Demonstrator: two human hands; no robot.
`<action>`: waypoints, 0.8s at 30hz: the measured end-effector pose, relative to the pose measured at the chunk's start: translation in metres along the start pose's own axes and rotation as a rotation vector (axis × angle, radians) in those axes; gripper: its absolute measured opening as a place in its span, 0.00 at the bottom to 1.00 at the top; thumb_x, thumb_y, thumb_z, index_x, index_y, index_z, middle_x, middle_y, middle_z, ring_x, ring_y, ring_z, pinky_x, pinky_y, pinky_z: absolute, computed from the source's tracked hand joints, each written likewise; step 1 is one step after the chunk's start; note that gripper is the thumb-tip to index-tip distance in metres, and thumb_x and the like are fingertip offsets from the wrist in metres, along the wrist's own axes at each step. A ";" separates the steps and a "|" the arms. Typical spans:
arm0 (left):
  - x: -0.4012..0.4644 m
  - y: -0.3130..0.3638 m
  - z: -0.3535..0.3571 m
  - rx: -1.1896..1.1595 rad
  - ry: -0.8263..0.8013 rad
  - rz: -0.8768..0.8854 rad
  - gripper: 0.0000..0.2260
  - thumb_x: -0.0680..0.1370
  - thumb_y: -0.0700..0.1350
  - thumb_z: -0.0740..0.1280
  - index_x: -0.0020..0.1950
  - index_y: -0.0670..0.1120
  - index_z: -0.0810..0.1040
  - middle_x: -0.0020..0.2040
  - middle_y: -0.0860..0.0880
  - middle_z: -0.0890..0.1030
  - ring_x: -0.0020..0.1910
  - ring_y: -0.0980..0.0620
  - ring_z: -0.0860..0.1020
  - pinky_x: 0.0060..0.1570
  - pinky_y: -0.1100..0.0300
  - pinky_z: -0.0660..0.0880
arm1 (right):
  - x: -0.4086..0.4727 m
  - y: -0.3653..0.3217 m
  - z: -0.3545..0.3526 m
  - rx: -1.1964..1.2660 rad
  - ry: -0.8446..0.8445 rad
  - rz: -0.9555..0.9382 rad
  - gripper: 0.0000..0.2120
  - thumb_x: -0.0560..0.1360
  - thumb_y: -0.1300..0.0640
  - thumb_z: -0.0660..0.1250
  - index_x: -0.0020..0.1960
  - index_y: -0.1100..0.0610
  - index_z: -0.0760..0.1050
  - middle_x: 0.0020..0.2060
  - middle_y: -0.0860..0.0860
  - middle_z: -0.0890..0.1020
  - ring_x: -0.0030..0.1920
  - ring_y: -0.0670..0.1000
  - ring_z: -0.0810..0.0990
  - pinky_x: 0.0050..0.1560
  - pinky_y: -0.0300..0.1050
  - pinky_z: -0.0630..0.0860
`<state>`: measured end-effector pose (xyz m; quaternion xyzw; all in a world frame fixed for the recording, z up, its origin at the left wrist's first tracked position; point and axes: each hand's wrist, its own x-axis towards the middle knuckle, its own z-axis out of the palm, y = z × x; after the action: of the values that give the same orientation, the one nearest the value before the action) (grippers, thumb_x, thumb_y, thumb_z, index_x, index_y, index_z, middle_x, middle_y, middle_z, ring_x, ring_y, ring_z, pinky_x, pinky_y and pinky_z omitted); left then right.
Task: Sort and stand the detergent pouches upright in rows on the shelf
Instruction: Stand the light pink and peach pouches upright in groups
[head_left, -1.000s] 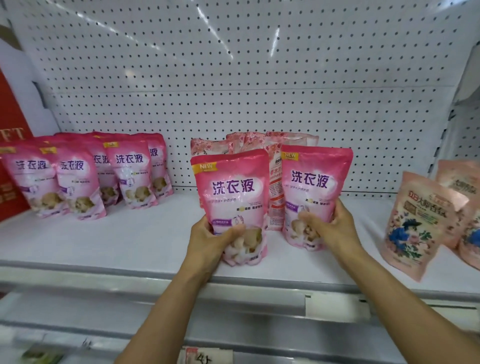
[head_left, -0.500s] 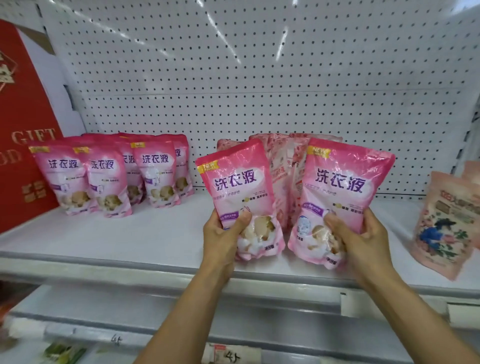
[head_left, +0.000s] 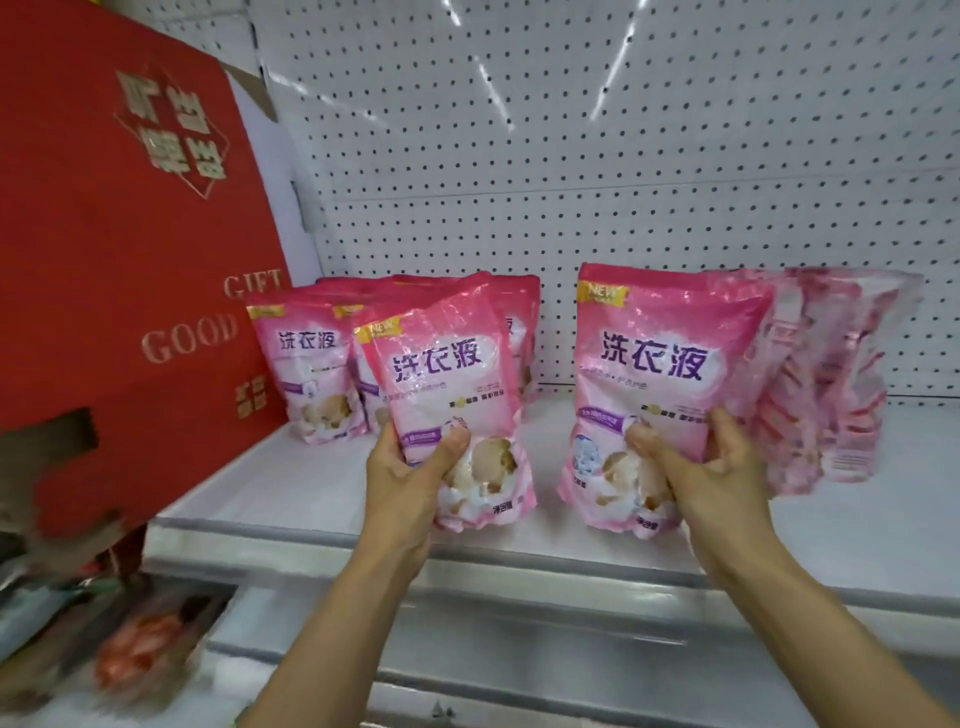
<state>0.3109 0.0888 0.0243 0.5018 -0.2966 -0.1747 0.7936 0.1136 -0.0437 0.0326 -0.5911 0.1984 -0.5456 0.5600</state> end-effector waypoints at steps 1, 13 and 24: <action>0.007 0.004 -0.016 0.012 0.008 0.011 0.24 0.66 0.44 0.75 0.62 0.45 0.78 0.52 0.45 0.86 0.52 0.44 0.85 0.54 0.44 0.80 | 0.002 0.006 0.015 0.007 0.003 0.004 0.17 0.69 0.62 0.75 0.54 0.49 0.78 0.48 0.49 0.87 0.48 0.54 0.86 0.48 0.54 0.82; 0.119 0.019 -0.160 0.122 0.013 0.089 0.24 0.68 0.43 0.77 0.62 0.50 0.77 0.55 0.46 0.85 0.54 0.43 0.84 0.53 0.43 0.80 | 0.056 0.065 0.140 -0.047 -0.022 0.052 0.19 0.71 0.63 0.74 0.59 0.54 0.75 0.49 0.53 0.85 0.41 0.50 0.85 0.32 0.41 0.79; 0.125 -0.013 -0.177 0.288 -0.049 -0.024 0.53 0.62 0.38 0.83 0.75 0.65 0.54 0.70 0.53 0.73 0.65 0.49 0.77 0.53 0.51 0.81 | 0.051 0.083 0.139 -0.211 -0.165 0.168 0.34 0.64 0.63 0.80 0.63 0.50 0.67 0.51 0.52 0.83 0.49 0.53 0.84 0.48 0.51 0.83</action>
<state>0.5209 0.1338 -0.0076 0.6095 -0.3316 -0.1521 0.7038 0.2818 -0.0500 0.0121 -0.6708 0.2569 -0.4224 0.5528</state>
